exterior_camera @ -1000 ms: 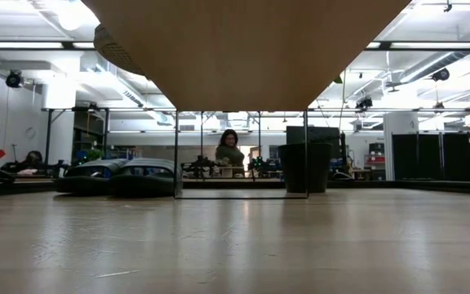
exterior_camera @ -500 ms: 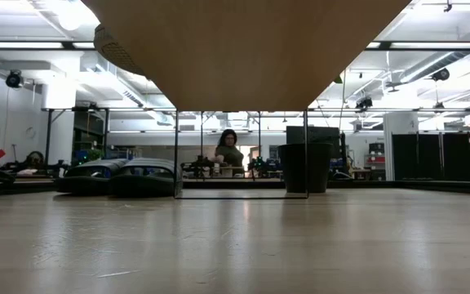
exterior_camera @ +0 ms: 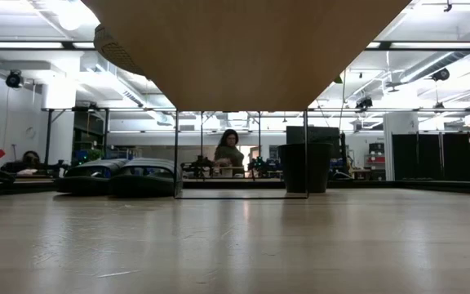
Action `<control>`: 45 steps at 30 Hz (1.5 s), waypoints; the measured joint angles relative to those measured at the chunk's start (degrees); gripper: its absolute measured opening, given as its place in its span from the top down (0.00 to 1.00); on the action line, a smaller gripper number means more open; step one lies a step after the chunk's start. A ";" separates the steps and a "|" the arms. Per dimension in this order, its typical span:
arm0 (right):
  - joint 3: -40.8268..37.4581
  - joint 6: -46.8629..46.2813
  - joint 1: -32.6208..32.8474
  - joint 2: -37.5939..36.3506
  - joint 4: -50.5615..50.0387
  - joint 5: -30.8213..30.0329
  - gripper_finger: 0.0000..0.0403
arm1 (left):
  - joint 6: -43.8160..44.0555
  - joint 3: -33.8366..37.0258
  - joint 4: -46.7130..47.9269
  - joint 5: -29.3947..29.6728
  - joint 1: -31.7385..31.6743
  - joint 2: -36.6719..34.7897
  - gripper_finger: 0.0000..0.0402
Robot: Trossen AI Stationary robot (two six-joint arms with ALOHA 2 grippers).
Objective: Pick and place slides into the shelf
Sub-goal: Put the gray slipper on the shelf
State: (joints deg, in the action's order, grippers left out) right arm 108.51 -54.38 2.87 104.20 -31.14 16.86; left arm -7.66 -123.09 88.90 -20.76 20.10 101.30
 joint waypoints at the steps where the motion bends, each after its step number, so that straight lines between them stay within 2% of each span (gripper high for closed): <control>1: 0.00 -0.01 0.00 0.00 0.01 0.00 0.88 | 0.53 0.00 -0.14 -0.02 0.00 0.00 0.48; 4: 0.00 0.02 0.00 -0.01 0.00 -0.08 0.88 | 1.73 0.00 -0.47 -0.05 -0.02 0.00 0.41; 8: 0.00 0.40 -0.14 0.00 0.01 -0.01 0.88 | 3.17 0.00 -1.34 -0.22 0.00 -0.09 0.37; 25: 0.00 1.50 -1.42 -0.02 -0.57 1.02 0.88 | 6.03 0.00 -1.33 -0.97 -0.13 -1.31 0.36; 34: 0.00 1.83 -1.40 -0.02 -1.70 1.48 0.88 | 6.02 -0.19 -1.26 7.34 -1.94 -2.95 0.36; 45: 0.00 2.34 -1.92 -0.02 -2.78 -0.46 0.88 | 9.00 -2.61 -1.37 13.92 -3.17 -5.39 0.36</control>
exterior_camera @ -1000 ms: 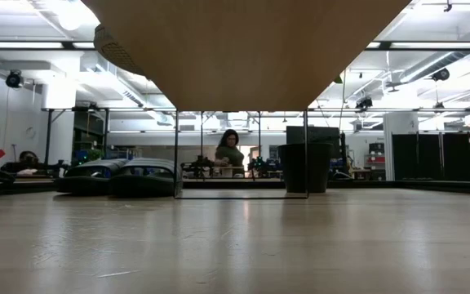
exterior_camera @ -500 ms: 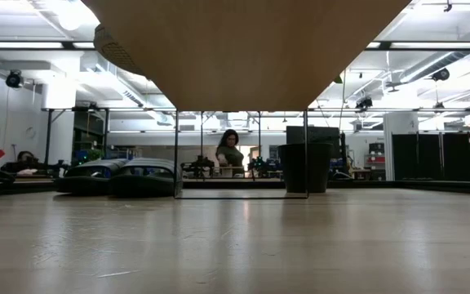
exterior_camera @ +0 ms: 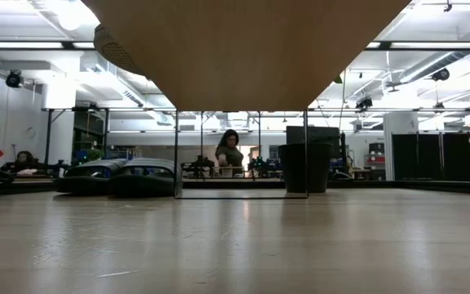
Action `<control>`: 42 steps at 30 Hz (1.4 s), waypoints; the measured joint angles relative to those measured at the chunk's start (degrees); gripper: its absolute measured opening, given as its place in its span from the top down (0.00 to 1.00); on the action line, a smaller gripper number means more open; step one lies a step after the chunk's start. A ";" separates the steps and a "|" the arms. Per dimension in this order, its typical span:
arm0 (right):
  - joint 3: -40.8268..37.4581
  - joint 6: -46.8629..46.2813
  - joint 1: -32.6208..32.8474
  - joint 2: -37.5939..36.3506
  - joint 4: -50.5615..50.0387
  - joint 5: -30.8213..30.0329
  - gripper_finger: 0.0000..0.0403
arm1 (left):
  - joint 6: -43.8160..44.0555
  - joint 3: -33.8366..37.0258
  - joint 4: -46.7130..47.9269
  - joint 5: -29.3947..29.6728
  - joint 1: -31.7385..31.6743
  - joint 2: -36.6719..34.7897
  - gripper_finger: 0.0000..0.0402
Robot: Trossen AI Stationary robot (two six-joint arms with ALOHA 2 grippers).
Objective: Pick and place slides into the shelf
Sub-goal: Put the gray slipper on the shelf
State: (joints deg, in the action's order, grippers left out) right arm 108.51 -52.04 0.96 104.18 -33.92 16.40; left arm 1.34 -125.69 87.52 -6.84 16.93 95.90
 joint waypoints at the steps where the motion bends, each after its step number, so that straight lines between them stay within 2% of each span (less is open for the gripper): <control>1: 0.00 0.35 -0.21 0.00 -0.41 0.01 0.88 | 0.91 -0.18 -0.02 0.45 0.00 -0.59 0.36; 11: 0.00 1.06 -2.16 -0.06 -0.64 -2.36 0.88 | 8.48 -1.31 -0.81 11.69 0.00 -7.09 0.36; 21: 0.02 1.09 -2.85 -2.31 0.38 -6.22 0.88 | 8.83 -1.09 -4.42 22.68 0.00 -9.08 0.36; 29: 0.18 1.97 -2.87 -6.77 -1.66 -11.47 0.88 | 7.12 -0.52 -4.37 26.80 0.00 -8.73 0.36; 36: 0.20 2.64 -2.68 -11.45 -11.21 -18.32 0.88 | 7.11 -0.52 -4.33 28.26 -0.07 -9.00 0.36; 42: 0.22 2.64 -2.59 -15.47 -13.03 -23.05 0.88 | 7.15 -0.52 -4.34 28.40 -0.07 -9.58 0.36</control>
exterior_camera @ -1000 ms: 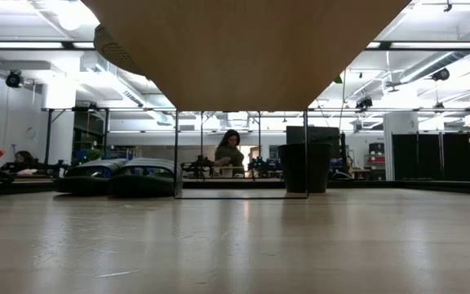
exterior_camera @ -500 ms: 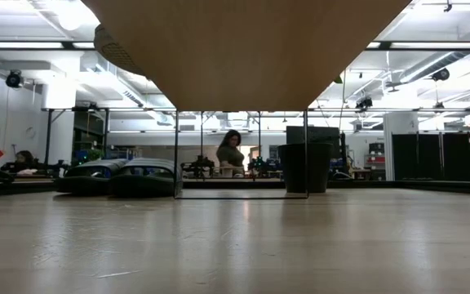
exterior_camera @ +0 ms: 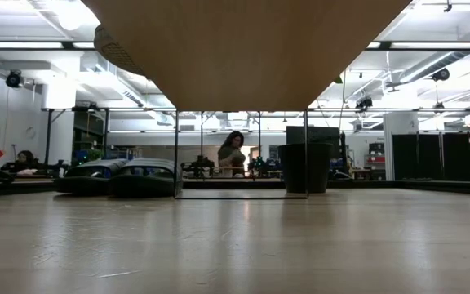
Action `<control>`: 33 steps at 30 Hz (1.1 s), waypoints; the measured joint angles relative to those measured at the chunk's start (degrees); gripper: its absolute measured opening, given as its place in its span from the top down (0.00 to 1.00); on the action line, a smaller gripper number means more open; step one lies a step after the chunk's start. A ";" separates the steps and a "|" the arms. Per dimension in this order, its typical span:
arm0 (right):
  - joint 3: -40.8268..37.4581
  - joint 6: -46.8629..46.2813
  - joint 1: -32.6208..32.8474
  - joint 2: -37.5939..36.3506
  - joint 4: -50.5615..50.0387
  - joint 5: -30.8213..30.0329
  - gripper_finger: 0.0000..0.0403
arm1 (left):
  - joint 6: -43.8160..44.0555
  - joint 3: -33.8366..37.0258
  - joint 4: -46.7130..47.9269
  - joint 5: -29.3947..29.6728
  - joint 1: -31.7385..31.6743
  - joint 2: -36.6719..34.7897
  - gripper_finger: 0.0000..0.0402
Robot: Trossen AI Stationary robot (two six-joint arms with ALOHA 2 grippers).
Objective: Pick and place slides into the shelf
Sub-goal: Put the gray slipper on the shelf
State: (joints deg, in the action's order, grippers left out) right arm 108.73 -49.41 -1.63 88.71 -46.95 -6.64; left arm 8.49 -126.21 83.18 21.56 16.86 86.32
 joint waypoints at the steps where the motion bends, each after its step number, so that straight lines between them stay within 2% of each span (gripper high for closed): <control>1: 0.00 -0.02 0.08 -0.48 -0.05 -0.92 0.88 | 0.00 0.00 -0.01 0.00 0.00 0.06 0.36; 18: 0.00 -0.83 8.49 -4.09 2.61 -17.87 0.88 | -0.30 0.02 -0.03 0.42 0.00 0.96 0.36; 27: -0.95 -5.15 13.38 -4.03 2.45 -25.67 0.88 | -0.31 0.02 -0.01 0.42 0.00 0.90 0.36; 33: -4.57 -9.25 16.15 -5.55 2.20 -30.53 0.88 | -0.31 0.02 0.06 0.42 0.00 0.90 0.36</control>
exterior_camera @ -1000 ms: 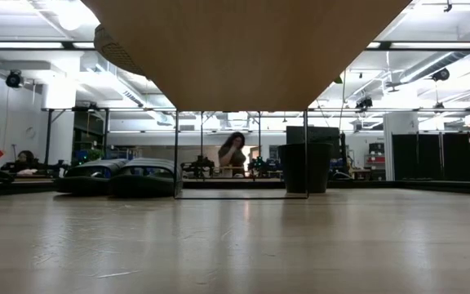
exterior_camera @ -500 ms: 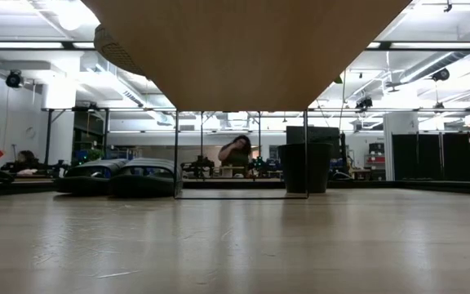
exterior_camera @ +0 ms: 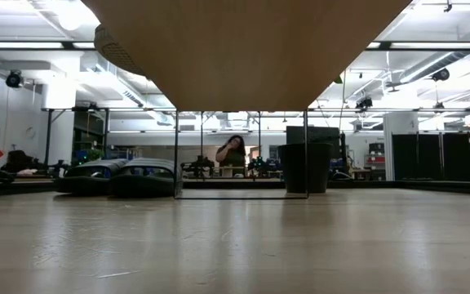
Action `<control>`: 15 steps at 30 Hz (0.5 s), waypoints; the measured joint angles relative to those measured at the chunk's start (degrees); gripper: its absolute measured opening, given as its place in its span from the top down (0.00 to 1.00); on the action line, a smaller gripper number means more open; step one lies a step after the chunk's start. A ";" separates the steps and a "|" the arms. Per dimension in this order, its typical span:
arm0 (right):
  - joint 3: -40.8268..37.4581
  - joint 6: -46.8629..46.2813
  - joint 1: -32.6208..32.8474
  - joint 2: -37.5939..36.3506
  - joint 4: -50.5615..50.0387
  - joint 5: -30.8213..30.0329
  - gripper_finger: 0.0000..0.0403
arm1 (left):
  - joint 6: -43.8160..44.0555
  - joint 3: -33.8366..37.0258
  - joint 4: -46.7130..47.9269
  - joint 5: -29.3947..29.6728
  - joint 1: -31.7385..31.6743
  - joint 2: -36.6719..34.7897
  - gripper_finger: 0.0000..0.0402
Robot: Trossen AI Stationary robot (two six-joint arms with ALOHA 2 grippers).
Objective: Pick and place slides into the shelf
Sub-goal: Put the gray slipper on the shelf
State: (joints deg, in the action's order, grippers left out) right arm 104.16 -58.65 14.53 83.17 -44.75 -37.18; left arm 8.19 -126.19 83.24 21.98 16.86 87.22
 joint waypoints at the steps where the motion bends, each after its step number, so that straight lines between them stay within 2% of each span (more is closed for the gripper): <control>1: -0.84 -0.77 0.32 -0.42 0.08 -0.82 0.88 | -0.02 0.00 0.02 0.00 0.00 0.00 0.36; 11: -9.74 -10.26 3.46 -5.20 1.19 -9.75 0.88 | -1.55 0.00 0.20 -0.02 0.00 -0.02 0.36; 15: -15.59 -11.85 4.39 -7.67 7.12 -11.05 0.88 | -2.70 0.00 0.21 0.00 0.00 -0.02 0.36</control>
State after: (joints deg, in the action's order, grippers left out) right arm 88.57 -70.50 18.92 75.49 -37.62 -48.23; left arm 5.48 -126.19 83.45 21.98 16.86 87.20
